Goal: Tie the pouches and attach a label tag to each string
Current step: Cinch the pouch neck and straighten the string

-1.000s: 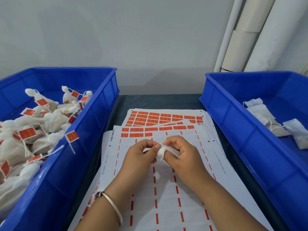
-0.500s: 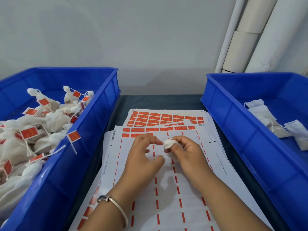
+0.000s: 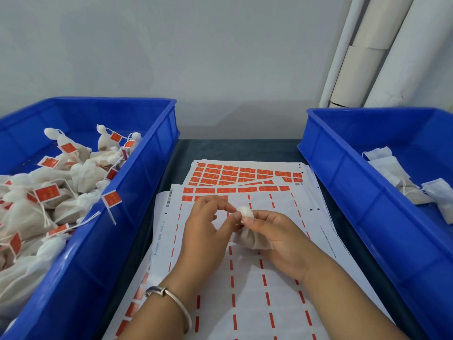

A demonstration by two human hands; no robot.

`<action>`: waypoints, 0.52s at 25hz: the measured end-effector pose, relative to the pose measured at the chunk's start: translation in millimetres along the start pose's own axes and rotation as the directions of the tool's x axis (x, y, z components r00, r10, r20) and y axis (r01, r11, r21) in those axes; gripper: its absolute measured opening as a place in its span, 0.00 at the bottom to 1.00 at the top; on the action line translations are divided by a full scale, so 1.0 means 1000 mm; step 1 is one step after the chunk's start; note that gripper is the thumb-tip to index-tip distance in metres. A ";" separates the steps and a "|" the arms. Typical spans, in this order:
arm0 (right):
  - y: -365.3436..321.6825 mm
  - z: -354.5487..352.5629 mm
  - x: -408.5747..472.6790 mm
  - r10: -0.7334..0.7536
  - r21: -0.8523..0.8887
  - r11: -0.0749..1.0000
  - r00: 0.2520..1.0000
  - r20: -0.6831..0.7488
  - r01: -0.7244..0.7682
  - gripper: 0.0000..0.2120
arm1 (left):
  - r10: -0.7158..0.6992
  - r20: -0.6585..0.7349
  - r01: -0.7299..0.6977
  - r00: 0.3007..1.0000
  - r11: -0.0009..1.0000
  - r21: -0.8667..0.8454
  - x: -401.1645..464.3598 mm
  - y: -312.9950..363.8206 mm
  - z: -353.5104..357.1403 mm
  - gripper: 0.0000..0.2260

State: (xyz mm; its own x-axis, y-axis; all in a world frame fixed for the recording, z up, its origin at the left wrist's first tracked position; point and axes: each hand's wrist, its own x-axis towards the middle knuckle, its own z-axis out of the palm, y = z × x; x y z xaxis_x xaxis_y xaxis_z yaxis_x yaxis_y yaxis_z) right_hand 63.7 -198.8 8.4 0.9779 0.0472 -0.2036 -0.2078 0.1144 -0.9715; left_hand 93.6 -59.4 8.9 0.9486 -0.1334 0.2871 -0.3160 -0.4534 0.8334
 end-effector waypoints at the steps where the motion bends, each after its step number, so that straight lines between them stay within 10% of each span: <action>1: 0.000 -0.001 0.000 0.013 0.022 1.000 1.000 0.014 -0.013 0.15 | 0.000 -0.008 0.000 1.000 1.000 0.007 0.000 0.000 0.001 0.08; 7: 0.001 -0.007 0.003 0.050 0.323 0.944 0.998 0.046 -0.062 0.17 | 0.154 0.080 -0.157 0.985 0.987 0.034 -0.005 -0.002 -0.001 0.14; 13: 0.005 -0.005 0.005 0.041 0.207 0.978 0.999 0.000 -0.040 0.15 | 0.225 0.012 -0.224 0.974 0.960 0.169 -0.004 -0.003 -0.003 0.13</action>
State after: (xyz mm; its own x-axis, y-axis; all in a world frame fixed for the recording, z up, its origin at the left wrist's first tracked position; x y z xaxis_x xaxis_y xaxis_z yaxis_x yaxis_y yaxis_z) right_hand 67.7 -202.7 2.2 0.9686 0.0518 -0.2432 -0.2469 0.3155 -0.9162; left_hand 91.1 -54.6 6.4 0.8533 -0.2426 0.4616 -0.5124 -0.5544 0.6558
